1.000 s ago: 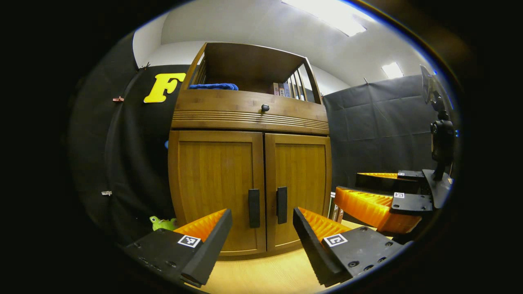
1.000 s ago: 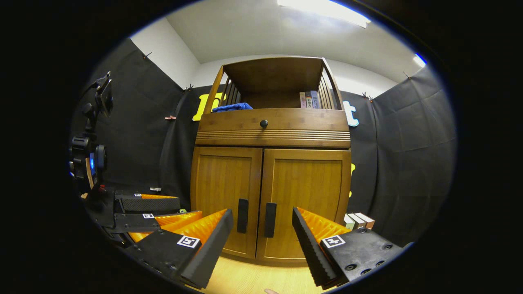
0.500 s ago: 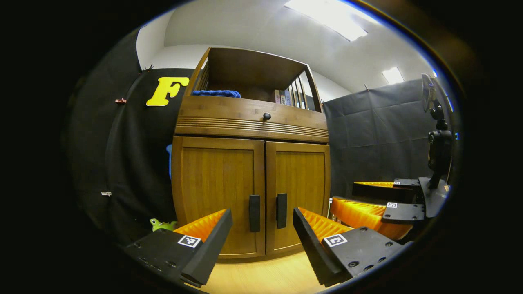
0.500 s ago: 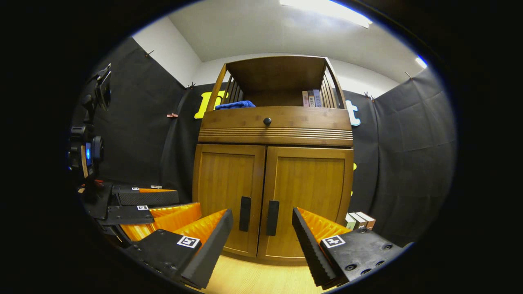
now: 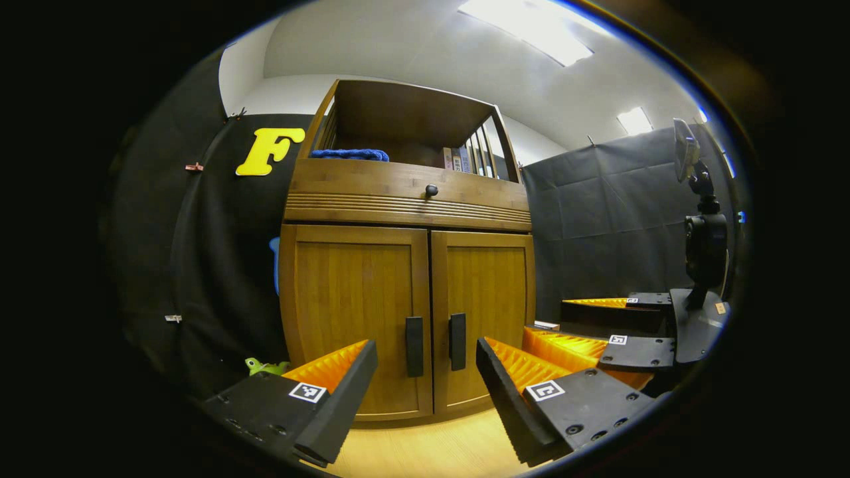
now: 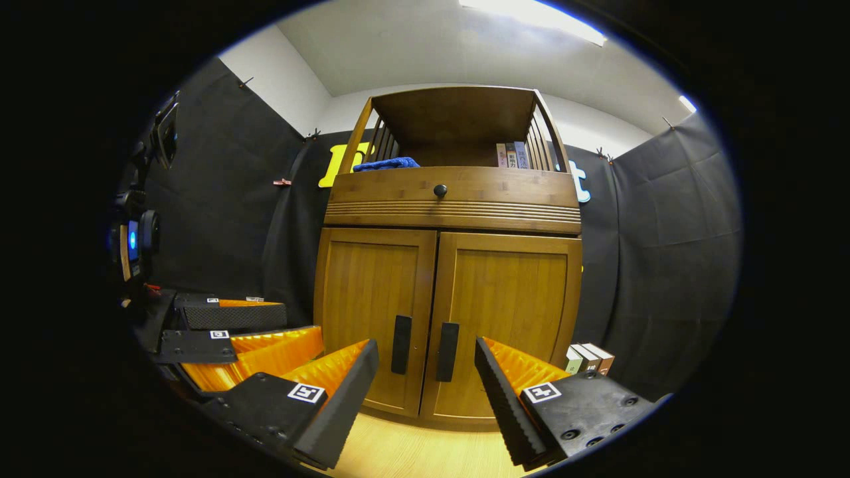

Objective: Open the right door of the double-door shoe cabinet with the right hand, and open the left door with the left hand.

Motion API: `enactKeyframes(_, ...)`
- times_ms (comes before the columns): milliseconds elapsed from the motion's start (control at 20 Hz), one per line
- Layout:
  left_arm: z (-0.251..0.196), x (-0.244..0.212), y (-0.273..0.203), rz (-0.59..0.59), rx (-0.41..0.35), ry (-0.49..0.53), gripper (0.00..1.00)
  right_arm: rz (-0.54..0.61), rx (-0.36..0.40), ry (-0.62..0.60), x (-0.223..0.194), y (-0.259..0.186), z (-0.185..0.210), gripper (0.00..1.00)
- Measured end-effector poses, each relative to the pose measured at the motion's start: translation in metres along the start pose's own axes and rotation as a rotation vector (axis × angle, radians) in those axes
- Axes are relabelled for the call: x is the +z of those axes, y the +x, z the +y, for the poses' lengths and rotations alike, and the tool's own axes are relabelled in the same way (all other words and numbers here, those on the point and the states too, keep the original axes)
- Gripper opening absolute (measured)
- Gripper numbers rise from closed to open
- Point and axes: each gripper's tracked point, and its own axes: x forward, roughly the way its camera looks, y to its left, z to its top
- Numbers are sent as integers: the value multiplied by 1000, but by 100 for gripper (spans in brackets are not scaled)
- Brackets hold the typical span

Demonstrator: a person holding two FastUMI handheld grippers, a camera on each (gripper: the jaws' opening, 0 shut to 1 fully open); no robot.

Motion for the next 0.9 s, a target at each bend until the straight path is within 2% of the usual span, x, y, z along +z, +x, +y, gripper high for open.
enactKeyframes(550,14,-1,-14,-11,-21,0,93,61,-9,36,-38,57,6,92)
enactKeyframes(900,21,-9,-18,-3,-49,15,93,115,-59,29,-74,107,-3,93)
